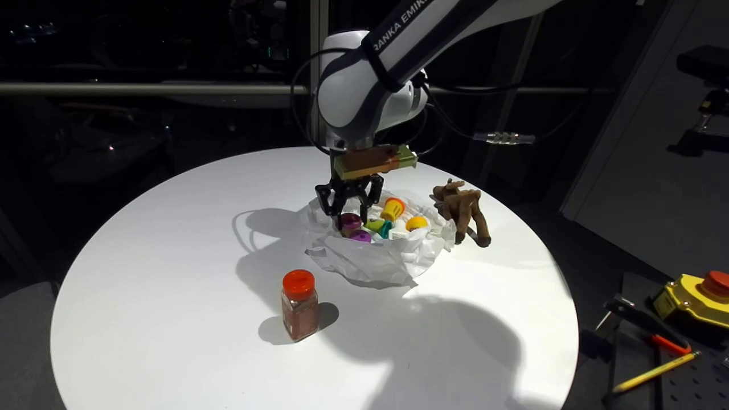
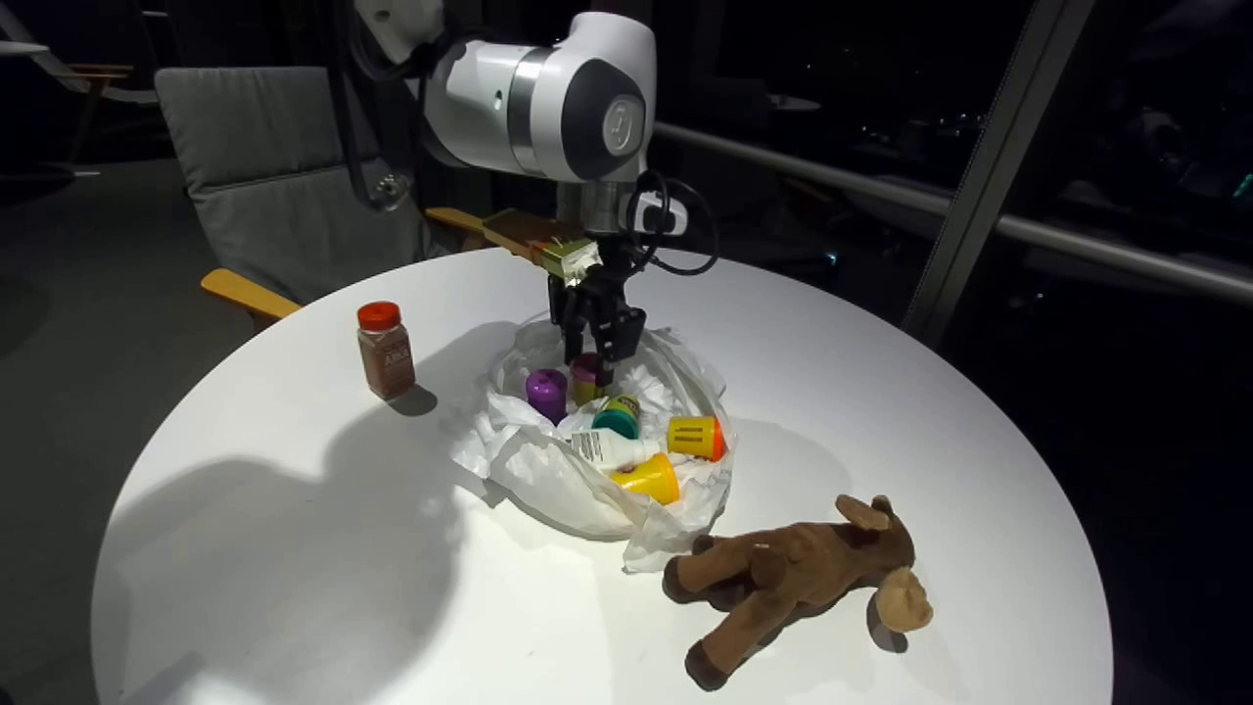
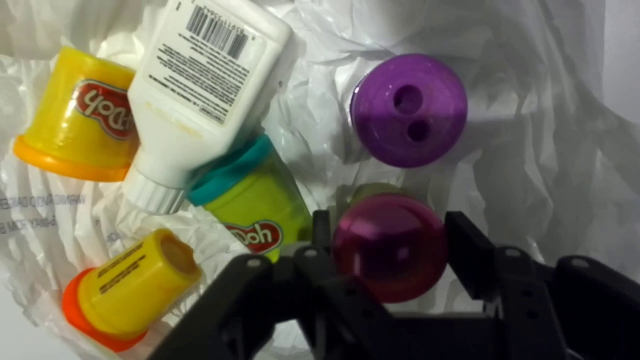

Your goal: Pick up the objects from the plastic and put them on the table

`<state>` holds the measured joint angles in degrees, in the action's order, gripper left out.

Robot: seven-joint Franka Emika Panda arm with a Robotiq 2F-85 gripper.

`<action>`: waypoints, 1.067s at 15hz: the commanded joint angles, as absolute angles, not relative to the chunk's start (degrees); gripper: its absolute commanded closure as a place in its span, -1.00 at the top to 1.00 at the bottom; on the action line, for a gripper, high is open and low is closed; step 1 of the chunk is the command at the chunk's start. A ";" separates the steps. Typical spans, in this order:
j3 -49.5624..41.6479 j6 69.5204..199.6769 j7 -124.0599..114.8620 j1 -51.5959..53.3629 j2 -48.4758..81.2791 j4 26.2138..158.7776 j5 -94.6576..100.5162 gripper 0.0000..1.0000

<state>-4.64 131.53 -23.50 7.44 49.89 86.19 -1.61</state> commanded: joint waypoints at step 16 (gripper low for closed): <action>-6.98 135.05 -28.51 12.60 22.20 113.87 6.78 -0.43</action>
<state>-6.95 133.26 -26.94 10.75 31.19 102.71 3.36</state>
